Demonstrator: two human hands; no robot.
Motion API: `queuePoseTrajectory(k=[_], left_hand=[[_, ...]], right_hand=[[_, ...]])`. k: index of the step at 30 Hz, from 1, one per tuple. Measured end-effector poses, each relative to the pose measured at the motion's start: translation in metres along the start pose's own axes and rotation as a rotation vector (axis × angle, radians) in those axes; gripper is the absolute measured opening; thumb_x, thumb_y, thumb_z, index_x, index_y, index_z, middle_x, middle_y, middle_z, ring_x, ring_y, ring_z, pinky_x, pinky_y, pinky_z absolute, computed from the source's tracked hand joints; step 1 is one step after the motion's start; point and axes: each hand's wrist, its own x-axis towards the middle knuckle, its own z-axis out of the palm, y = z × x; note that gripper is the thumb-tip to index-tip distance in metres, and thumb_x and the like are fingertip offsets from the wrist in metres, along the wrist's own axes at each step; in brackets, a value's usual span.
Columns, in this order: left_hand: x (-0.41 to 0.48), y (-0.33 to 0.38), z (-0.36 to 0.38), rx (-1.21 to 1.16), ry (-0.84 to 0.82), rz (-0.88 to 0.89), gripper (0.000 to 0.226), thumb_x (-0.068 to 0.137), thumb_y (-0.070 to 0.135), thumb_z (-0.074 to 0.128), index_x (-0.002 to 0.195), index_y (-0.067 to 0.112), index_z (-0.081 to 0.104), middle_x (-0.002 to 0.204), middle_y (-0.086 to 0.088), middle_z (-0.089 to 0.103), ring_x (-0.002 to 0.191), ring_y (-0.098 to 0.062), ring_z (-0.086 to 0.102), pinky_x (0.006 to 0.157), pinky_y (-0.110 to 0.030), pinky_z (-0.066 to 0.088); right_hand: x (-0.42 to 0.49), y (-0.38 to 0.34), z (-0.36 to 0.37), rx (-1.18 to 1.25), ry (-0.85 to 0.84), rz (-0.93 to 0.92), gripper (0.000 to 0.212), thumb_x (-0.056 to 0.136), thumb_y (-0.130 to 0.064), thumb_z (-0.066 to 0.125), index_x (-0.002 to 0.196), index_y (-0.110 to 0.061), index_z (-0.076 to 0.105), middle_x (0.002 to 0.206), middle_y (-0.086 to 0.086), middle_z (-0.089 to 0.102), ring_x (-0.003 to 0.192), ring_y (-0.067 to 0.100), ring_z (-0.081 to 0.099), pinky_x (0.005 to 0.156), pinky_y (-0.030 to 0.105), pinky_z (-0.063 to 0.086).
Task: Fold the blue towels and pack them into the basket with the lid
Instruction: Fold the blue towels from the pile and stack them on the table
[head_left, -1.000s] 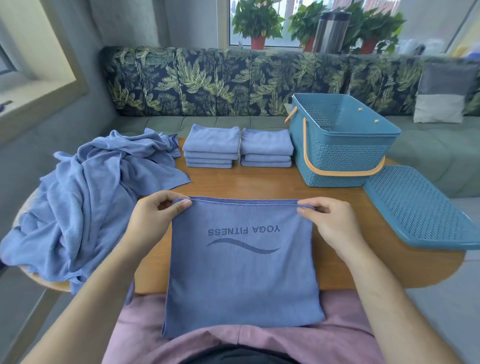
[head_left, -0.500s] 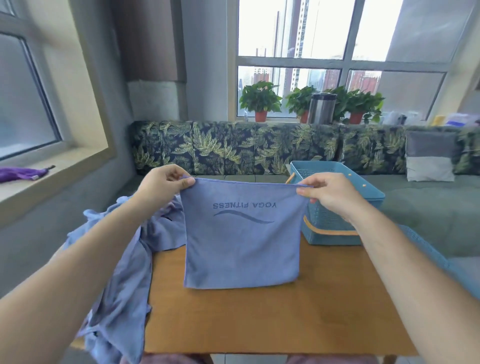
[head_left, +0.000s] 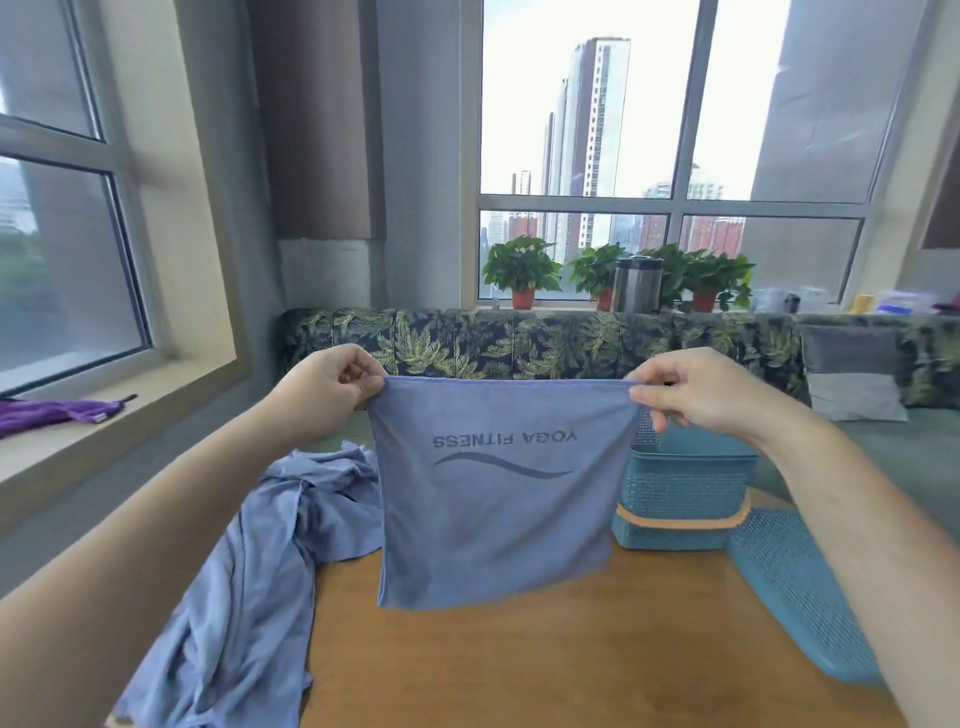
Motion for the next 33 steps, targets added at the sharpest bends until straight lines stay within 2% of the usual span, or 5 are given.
queuePoseTrajectory(k=[4, 11, 14, 20, 33], left_hand=[[0.005, -0.001, 0.006, 0.055, -0.03, -0.095, 0.007, 0.096, 0.019, 0.065, 0.09, 0.017, 0.066, 0.05, 0.002, 0.063, 0.043, -0.01, 0.054, 0.053, -0.025, 0.045], [0.018, -0.027, 0.04, -0.064, -0.055, -0.246, 0.008, 0.101, 0.009, 0.056, 0.093, 0.008, 0.058, 0.067, -0.01, 0.074, 0.058, -0.021, 0.07, 0.05, -0.024, 0.052], [0.024, -0.039, 0.05, -0.101, -0.004, -0.244, 0.01, 0.1, 0.009, 0.056, 0.091, 0.011, 0.058, 0.069, -0.006, 0.075, 0.058, -0.015, 0.068, 0.06, -0.032, 0.054], [0.009, -0.042, 0.058, -0.087, 0.103, -0.156, 0.008, 0.099, 0.012, 0.058, 0.091, 0.014, 0.06, 0.082, 0.001, 0.07, 0.079, -0.019, 0.071, 0.076, -0.036, 0.059], [-0.137, -0.133, 0.14, 0.045, -0.207, -0.337, 0.007, 0.101, 0.023, 0.054, 0.095, 0.021, 0.058, 0.088, 0.005, 0.064, 0.071, -0.014, 0.056, 0.059, -0.028, 0.04]], right_hand=[[0.008, 0.003, 0.009, -0.046, -0.024, 0.023, 0.006, 0.097, -0.012, 0.066, 0.102, -0.011, 0.07, 0.07, 0.008, 0.075, 0.054, 0.007, 0.065, 0.055, 0.026, 0.047], [0.029, 0.033, 0.06, -0.004, 0.052, 0.059, 0.012, 0.099, -0.006, 0.061, 0.091, -0.014, 0.065, 0.098, 0.012, 0.074, 0.074, 0.01, 0.076, 0.059, 0.029, 0.056], [0.037, 0.042, 0.078, -0.021, 0.202, 0.031, 0.018, 0.098, -0.01, 0.062, 0.087, -0.023, 0.066, 0.089, -0.001, 0.075, 0.075, 0.003, 0.073, 0.073, 0.038, 0.058], [0.018, 0.053, 0.093, -0.088, 0.337, -0.083, 0.011, 0.099, -0.018, 0.059, 0.099, -0.023, 0.069, 0.09, -0.01, 0.069, 0.081, 0.006, 0.064, 0.066, 0.019, 0.043], [-0.103, 0.162, 0.19, -0.011, -0.043, 0.151, 0.012, 0.097, -0.022, 0.062, 0.09, -0.031, 0.064, 0.079, -0.018, 0.07, 0.073, -0.006, 0.06, 0.071, 0.02, 0.042]])
